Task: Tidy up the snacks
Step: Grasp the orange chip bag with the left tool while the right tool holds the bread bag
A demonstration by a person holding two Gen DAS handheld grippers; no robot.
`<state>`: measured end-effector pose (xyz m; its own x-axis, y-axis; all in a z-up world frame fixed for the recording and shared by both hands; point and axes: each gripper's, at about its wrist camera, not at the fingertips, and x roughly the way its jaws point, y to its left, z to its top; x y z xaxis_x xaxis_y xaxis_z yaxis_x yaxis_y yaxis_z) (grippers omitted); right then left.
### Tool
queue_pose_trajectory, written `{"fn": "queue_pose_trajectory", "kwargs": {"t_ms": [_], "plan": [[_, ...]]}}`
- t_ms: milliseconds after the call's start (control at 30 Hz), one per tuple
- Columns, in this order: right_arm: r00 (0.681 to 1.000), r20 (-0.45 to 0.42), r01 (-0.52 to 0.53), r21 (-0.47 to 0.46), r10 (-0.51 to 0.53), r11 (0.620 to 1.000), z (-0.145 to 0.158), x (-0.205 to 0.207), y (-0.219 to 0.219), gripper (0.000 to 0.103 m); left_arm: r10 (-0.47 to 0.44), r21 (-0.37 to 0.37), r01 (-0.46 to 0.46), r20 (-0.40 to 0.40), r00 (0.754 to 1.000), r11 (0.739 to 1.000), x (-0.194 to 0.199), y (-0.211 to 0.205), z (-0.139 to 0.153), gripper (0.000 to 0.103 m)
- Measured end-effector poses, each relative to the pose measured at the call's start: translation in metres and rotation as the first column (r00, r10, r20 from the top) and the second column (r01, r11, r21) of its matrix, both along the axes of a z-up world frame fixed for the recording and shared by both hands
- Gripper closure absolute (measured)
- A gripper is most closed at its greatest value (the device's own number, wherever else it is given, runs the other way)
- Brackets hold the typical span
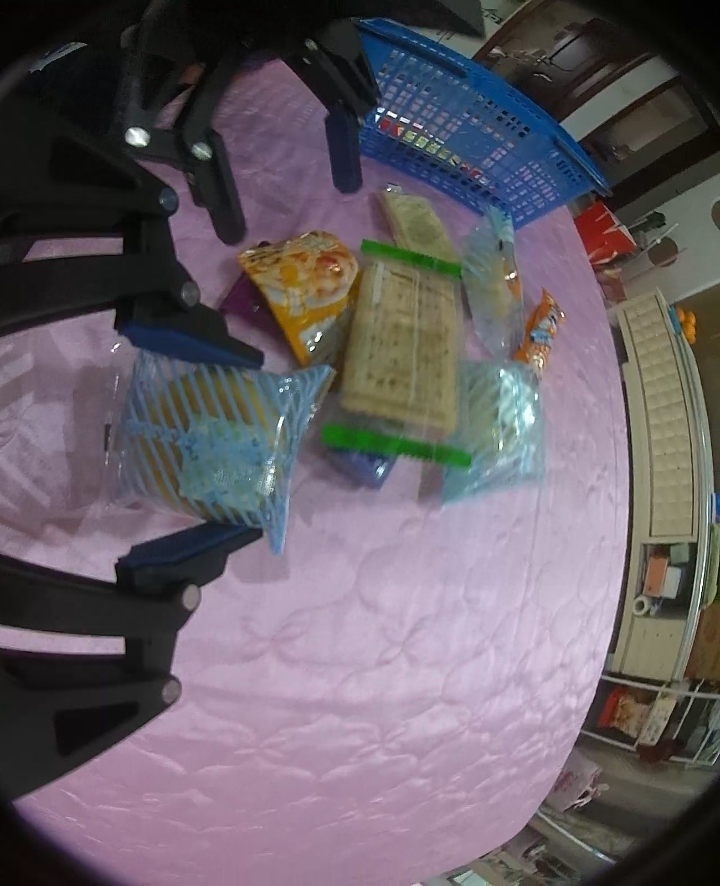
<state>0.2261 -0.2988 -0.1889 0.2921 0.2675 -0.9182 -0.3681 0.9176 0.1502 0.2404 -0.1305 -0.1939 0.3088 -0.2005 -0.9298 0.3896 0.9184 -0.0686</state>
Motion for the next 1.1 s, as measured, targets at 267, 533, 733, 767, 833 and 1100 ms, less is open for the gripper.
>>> {"fn": "queue_pose_trajectory", "kwargs": {"t_ms": [267,533,733,767,833,1100], "plan": [[0.998,-0.012,0.063,-0.014,-0.064,0.998,-0.002,0.004,-0.009,0.045,-0.017,0.041,0.018,-0.017,1.000,0.999,0.022,-0.015,-0.016,0.021],[0.996,-0.028,0.081,0.016,-0.080,0.997,-0.012,0.005,-0.014,0.045,-0.069,0.068,0.071,-0.033,0.997,0.995,0.036,-0.047,-0.022,0.021],[0.996,-0.035,0.083,0.027,-0.082,0.996,-0.014,0.004,-0.016,0.045,-0.043,0.040,0.045,-0.046,0.998,0.998,0.045,-0.053,-0.022,0.039],[0.996,-0.035,0.083,0.029,-0.082,0.996,-0.014,0.004,-0.017,0.045,-0.047,0.012,0.047,-0.066,0.997,0.999,0.046,-0.052,-0.022,0.047],[0.996,-0.034,0.083,0.030,-0.082,0.996,-0.014,0.005,-0.018,0.045,-0.043,-0.009,0.042,-0.078,0.996,0.999,0.048,-0.052,-0.022,0.048],[0.997,-0.025,0.077,0.025,-0.076,0.997,-0.010,0.002,-0.016,0.045,-0.015,0.004,0.015,-0.026,1.000,1.000,0.030,-0.037,-0.004,0.067]]}}
